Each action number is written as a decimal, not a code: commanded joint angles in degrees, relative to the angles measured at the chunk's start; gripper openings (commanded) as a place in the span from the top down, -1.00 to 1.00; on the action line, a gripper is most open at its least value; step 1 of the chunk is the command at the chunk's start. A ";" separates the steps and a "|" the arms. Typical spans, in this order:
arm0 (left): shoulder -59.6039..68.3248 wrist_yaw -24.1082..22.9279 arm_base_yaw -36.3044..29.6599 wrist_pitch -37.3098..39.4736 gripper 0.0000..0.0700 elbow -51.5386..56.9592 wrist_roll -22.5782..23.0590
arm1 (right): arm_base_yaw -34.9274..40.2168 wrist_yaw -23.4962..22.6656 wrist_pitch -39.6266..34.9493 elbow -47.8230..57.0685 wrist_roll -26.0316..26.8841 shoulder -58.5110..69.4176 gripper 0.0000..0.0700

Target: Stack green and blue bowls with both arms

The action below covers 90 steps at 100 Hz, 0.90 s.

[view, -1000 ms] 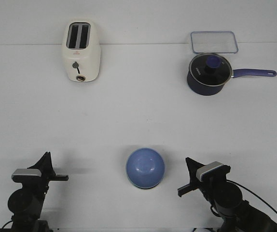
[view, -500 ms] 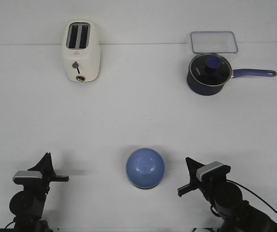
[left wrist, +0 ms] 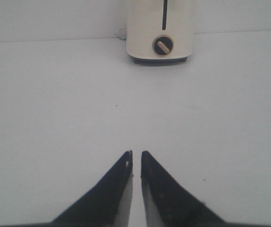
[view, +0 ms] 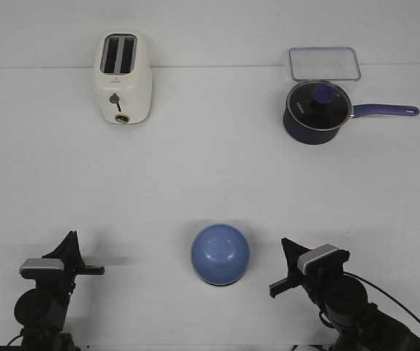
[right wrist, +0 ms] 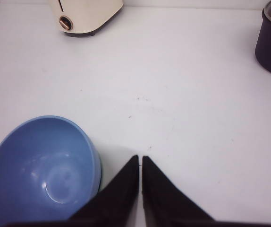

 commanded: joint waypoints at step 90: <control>-0.07 0.22 0.09 0.59 0.96 -1.11 0.26 | -48.37 -20.04 19.06 -28.70 -17.75 -25.16 0.96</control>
